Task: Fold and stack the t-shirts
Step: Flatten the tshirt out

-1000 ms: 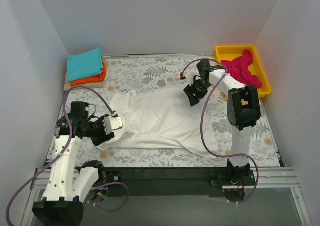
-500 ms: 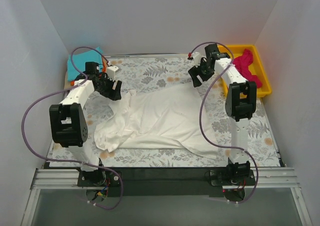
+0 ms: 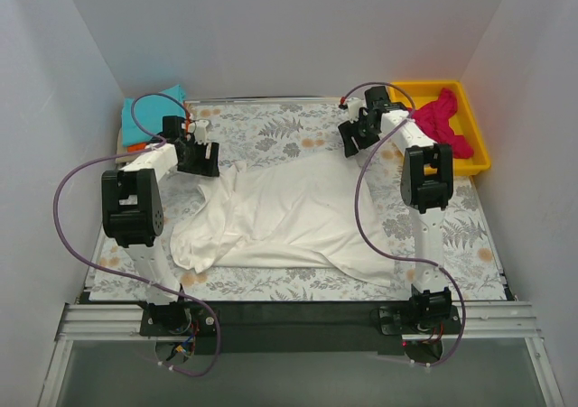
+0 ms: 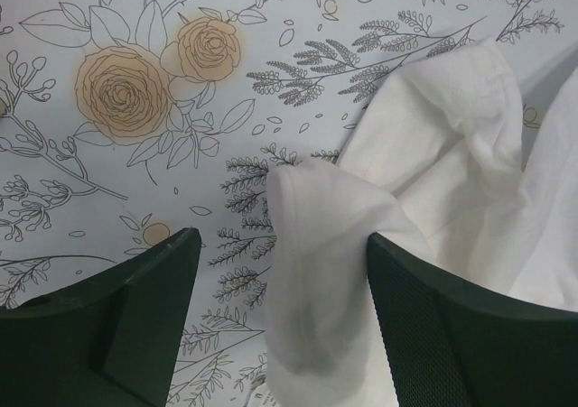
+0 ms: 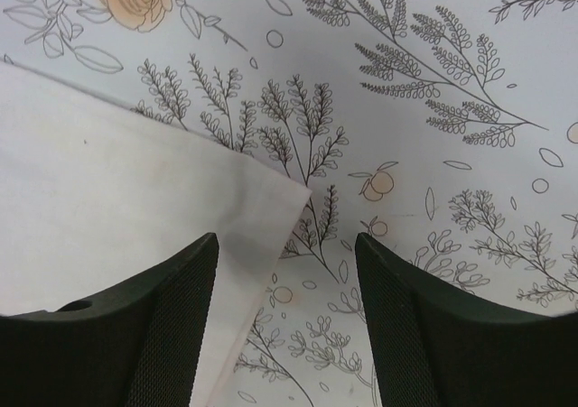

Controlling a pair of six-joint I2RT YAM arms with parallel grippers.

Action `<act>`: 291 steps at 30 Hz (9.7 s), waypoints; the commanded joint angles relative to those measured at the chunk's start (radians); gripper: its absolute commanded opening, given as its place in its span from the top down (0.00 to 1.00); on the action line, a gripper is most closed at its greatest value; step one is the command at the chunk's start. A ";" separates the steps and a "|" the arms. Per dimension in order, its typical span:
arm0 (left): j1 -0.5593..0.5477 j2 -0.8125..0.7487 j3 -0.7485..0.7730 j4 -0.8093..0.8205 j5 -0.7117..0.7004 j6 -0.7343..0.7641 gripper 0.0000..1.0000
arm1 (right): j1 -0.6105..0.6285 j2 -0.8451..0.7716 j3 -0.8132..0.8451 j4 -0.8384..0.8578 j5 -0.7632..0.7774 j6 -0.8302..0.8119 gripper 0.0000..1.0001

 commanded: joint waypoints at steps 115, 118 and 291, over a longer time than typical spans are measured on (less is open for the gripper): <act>-0.143 0.403 0.642 -0.103 -0.029 0.001 0.53 | -0.151 -0.165 -0.136 0.017 0.011 -0.077 0.99; -0.142 0.383 0.590 -0.095 -0.012 -0.004 0.50 | -0.151 -0.167 -0.141 0.016 0.014 -0.078 0.99; -0.240 -0.183 -0.082 -0.344 0.005 0.721 0.95 | -0.155 -0.228 -0.210 -0.003 0.028 -0.144 0.99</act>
